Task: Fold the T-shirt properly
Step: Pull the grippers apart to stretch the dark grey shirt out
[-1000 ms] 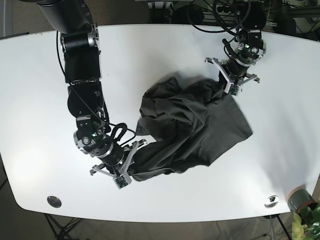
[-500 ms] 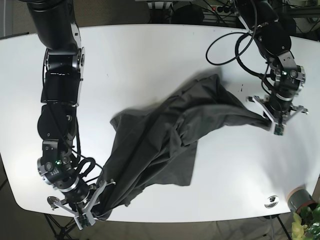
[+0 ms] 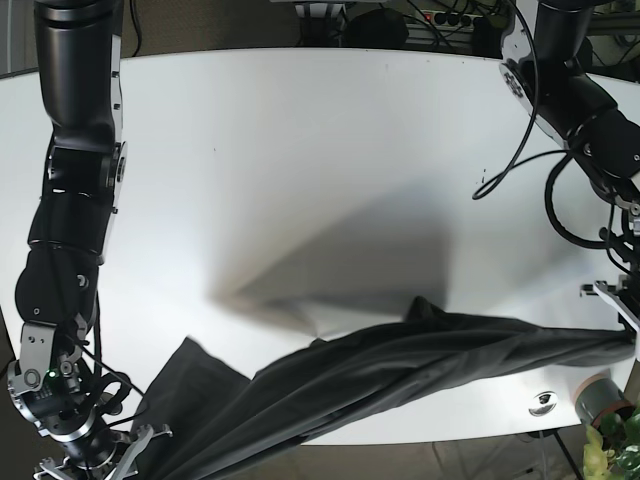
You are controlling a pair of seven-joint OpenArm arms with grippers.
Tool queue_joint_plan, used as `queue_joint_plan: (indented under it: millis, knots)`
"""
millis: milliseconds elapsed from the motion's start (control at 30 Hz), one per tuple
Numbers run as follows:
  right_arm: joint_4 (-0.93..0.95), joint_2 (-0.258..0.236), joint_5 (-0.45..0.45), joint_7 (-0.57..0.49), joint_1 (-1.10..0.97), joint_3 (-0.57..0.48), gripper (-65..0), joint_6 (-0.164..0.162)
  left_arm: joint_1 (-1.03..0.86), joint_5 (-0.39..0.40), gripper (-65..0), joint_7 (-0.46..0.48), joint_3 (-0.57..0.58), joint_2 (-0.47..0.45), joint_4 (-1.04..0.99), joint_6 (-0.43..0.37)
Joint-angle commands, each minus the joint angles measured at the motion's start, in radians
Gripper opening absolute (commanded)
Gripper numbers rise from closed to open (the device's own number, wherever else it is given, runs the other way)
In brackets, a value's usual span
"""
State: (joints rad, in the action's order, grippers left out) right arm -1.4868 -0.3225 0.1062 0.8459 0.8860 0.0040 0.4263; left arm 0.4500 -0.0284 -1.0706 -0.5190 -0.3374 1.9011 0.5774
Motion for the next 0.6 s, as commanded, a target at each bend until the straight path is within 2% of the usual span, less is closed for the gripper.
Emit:
queue_joint_plan:
  millis: [0, 133, 233, 333, 467, 567]
  knots:
    - [-0.022, -0.042, -0.004, 0.000, 0.051, 0.008, -62.6, -0.010, 0.025, 0.000, -65.0, 0.014, -0.017, -0.047, 0.015, -0.006]
    - [-0.019, -0.051, -0.004, 0.019, 0.020, 0.087, -62.6, -0.004, 0.025, 0.000, -65.0, 0.014, -0.056, -0.053, 0.005, -0.004]
    - [-0.025, -0.050, -0.004, 0.020, -0.055, 0.161, -62.6, 0.036, -0.016, 0.003, -65.0, 0.016, -0.060, -0.053, -0.015, -0.003]
    - [-0.045, -0.050, -0.004, 0.037, -0.129, 0.210, -62.6, 0.056, -0.072, 0.008, -65.0, 0.017, -0.088, -0.048, -0.013, -0.003]
    - [-0.093, 0.001, -0.004, 0.037, -0.264, 0.288, -62.6, 0.082, -0.136, 0.009, -65.0, 0.020, -0.120, -0.032, -0.016, -0.001]
    - [-0.160, 0.015, -0.004, 0.039, -0.382, 0.333, -62.6, 0.087, -0.187, 0.009, -65.0, 0.022, -0.132, -0.015, -0.012, -0.001]
